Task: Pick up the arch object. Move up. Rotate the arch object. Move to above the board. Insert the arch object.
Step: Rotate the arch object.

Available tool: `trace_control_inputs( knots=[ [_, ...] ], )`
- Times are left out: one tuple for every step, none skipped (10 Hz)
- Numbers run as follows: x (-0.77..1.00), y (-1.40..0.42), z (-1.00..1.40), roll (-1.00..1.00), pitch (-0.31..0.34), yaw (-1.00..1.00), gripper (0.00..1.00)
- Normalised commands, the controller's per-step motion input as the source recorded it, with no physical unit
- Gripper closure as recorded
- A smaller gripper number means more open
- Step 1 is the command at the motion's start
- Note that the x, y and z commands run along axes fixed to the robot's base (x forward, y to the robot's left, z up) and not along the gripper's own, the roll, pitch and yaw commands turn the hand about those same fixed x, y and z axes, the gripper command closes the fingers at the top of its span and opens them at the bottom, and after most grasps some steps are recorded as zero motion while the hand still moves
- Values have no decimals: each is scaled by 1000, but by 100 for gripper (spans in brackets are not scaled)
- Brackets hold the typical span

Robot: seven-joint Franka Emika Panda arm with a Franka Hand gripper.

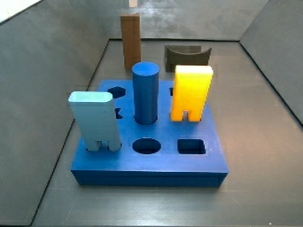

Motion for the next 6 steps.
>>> trace_control_inputs(
  knots=[
    [31,-1,-21,-4,13,1000,0],
    [31,-1,-21,-5,14,1000,0],
    [31,-1,-20,-5,15,1000,0],
    [31,-1,-20,-5,16,1000,0],
    [31,-1,-19,-6,17,1000,0],
    [32,-1,-19,-6,18,1000,0]
  ],
)
